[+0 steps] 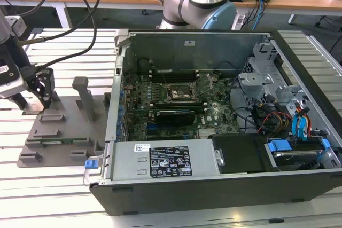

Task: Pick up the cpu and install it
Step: 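Pick up the cpu and move it towards the insertion slot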

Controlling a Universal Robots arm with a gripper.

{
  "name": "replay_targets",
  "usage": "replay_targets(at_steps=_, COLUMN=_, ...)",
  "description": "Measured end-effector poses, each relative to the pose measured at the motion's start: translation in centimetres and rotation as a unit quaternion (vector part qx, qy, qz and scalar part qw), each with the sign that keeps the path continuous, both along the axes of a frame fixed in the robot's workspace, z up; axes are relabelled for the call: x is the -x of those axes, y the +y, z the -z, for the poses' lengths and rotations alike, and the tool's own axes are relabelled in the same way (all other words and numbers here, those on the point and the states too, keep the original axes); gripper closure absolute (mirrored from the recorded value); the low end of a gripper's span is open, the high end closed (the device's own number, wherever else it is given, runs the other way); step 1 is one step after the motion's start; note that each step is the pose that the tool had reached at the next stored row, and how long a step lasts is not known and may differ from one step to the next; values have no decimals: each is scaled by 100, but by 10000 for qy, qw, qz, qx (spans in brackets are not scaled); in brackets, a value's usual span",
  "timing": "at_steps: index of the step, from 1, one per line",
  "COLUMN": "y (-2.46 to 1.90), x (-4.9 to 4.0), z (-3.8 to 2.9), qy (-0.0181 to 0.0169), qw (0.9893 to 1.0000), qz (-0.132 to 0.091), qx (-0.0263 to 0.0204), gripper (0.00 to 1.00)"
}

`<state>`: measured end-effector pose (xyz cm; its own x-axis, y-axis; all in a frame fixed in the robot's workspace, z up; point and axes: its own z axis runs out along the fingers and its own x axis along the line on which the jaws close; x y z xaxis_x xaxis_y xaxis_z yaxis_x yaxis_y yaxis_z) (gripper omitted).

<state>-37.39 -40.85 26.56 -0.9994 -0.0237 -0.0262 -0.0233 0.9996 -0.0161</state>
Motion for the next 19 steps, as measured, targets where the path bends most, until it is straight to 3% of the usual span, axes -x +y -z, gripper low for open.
replay_targets(at_steps=2, y=0, x=0, z=-33, qy=0, qw=10000, qz=0, qx=0, gripper=45)
replay_targets(at_steps=4, y=0, x=0, z=-160, qy=0, qw=10000, qz=0, qx=0, gripper=45)
replay_targets(at_steps=9, y=0, x=0, z=-230, qy=0, qw=10000, qz=0, qx=0, gripper=45)
replay_targets(at_steps=14, y=1, x=0, z=-421, qy=0, qw=10000, qz=0, qx=0, gripper=45)
replay_targets(at_steps=19, y=1, x=0, z=-512, qy=0, qw=10000, qz=0, qx=0, gripper=45)
